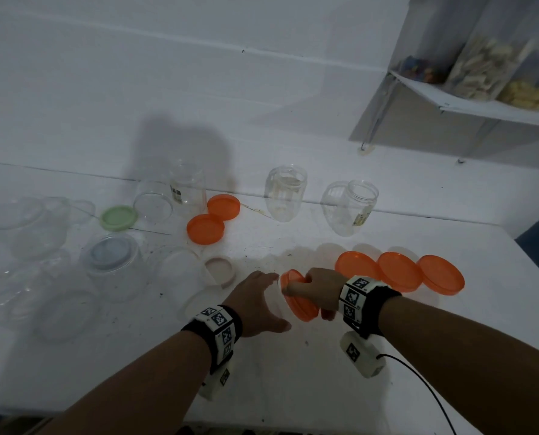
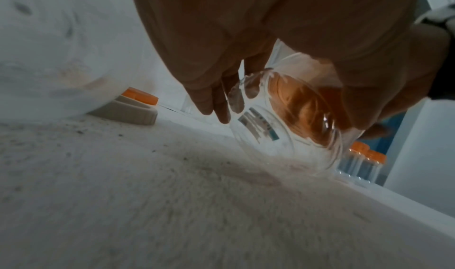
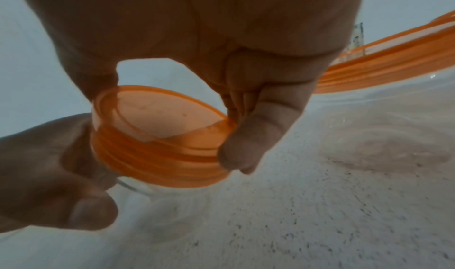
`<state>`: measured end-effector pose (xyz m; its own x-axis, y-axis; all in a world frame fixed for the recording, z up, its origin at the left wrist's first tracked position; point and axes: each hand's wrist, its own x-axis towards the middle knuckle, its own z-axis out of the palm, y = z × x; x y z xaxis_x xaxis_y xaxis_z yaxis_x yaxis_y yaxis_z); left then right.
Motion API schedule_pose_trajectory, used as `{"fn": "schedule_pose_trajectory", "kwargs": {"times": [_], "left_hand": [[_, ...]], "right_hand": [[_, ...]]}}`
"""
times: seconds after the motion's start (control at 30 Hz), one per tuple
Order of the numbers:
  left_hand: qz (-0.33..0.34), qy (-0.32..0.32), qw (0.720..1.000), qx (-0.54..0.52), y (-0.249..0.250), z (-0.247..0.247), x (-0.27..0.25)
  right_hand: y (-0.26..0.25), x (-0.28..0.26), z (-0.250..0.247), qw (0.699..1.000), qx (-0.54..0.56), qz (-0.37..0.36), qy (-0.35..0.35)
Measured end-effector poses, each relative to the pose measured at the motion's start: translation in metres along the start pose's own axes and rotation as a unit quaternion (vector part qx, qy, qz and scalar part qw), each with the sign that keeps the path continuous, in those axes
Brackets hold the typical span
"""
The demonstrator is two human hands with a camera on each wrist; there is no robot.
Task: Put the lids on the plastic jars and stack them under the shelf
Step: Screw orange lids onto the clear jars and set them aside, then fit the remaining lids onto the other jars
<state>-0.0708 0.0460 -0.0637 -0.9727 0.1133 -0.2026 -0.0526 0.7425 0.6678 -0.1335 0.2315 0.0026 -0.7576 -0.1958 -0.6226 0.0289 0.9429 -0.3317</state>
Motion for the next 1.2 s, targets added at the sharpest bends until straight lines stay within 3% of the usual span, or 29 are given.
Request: {"fn": "schedule_pose_trajectory", "kwargs": {"times": [0.27, 0.37, 0.5, 0.6, 0.77, 0.87, 0.97, 1.07, 1.13, 1.2], "left_hand": [[0.005, 0.01, 1.0, -0.006, 0.001, 0.007, 0.007], [0.013, 0.022, 1.0, -0.003, 0.004, 0.013, 0.014], [-0.029, 0.017, 0.999, -0.01, 0.0, 0.014, 0.016], [-0.003, 0.096, 0.995, 0.03, -0.004, 0.001, 0.007], [0.02, 0.272, 0.961, 0.049, -0.012, -0.046, -0.012], [-0.046, 0.359, 0.932, 0.039, -0.031, -0.078, -0.03], [-0.128, 0.386, 0.913, 0.037, -0.049, -0.106, -0.046], [-0.211, 0.343, 0.915, 0.033, -0.065, -0.117, -0.057], [-0.272, 0.286, 0.919, 0.019, -0.075, -0.116, -0.059], [-0.329, 0.222, 0.918, -0.014, -0.08, -0.112, -0.057]], "right_hand": [[-0.002, 0.004, -0.005, 0.999, -0.005, 0.039, 0.035], [-0.008, 0.006, -0.012, 0.995, -0.06, 0.037, 0.072], [-0.013, 0.011, -0.016, 0.977, -0.153, 0.0, 0.146], [-0.013, 0.021, -0.017, 0.97, -0.194, 0.011, 0.143], [-0.011, 0.035, -0.019, 0.974, -0.186, 0.035, 0.121], [-0.016, 0.035, -0.023, 0.974, -0.197, 0.031, 0.108], [-0.034, 0.026, -0.033, 0.964, -0.225, 0.003, 0.145], [-0.069, 0.023, -0.038, 0.949, -0.233, -0.109, 0.184], [-0.098, 0.03, -0.03, 0.946, -0.209, -0.183, 0.169], [-0.125, 0.045, -0.016, 0.951, -0.182, -0.211, 0.133]]}}
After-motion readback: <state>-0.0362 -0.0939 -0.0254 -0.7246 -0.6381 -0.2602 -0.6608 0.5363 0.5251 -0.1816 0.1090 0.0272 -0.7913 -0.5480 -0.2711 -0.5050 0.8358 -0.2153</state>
